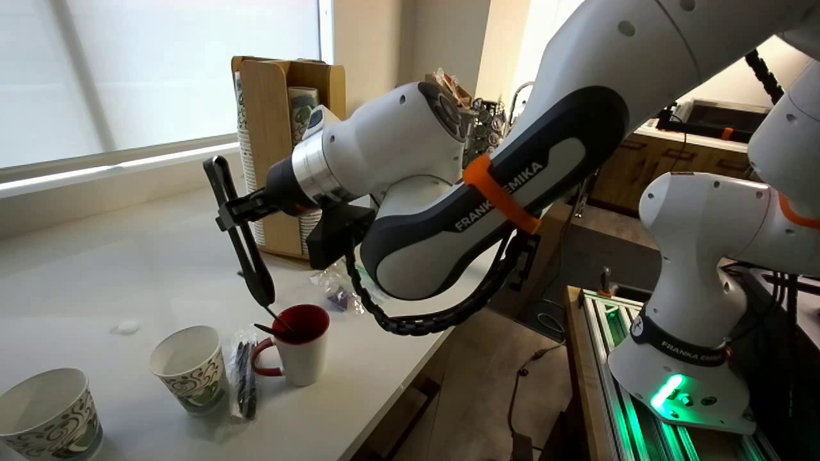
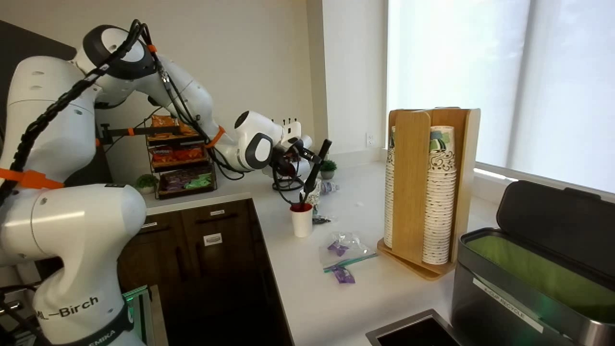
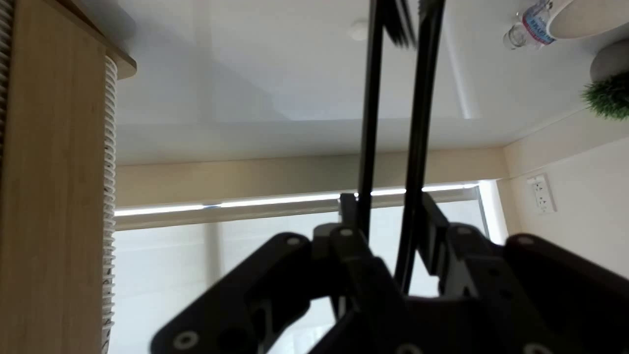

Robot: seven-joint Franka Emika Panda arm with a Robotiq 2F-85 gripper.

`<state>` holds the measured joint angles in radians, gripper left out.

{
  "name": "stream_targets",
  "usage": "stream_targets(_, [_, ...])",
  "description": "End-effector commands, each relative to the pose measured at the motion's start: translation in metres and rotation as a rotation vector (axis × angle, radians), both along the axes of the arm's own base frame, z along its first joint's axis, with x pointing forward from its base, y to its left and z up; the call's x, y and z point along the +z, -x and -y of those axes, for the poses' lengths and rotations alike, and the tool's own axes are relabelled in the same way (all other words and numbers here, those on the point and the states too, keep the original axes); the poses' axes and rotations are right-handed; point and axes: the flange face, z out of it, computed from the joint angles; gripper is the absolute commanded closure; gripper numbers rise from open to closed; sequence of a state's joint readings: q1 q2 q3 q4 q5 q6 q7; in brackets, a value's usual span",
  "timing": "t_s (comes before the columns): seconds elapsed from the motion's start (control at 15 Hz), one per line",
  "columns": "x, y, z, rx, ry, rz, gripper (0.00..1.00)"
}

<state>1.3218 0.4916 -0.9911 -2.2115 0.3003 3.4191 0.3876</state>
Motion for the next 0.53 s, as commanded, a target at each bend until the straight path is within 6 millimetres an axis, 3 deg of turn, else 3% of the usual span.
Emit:
stream_targets(0.0, [-0.017,-0.014,-0.002,-0.015,0.045,-0.03,0.92])
stream_targets(0.47, [-0.032,-0.017,-0.004,-0.012,0.108,-0.033,0.92])
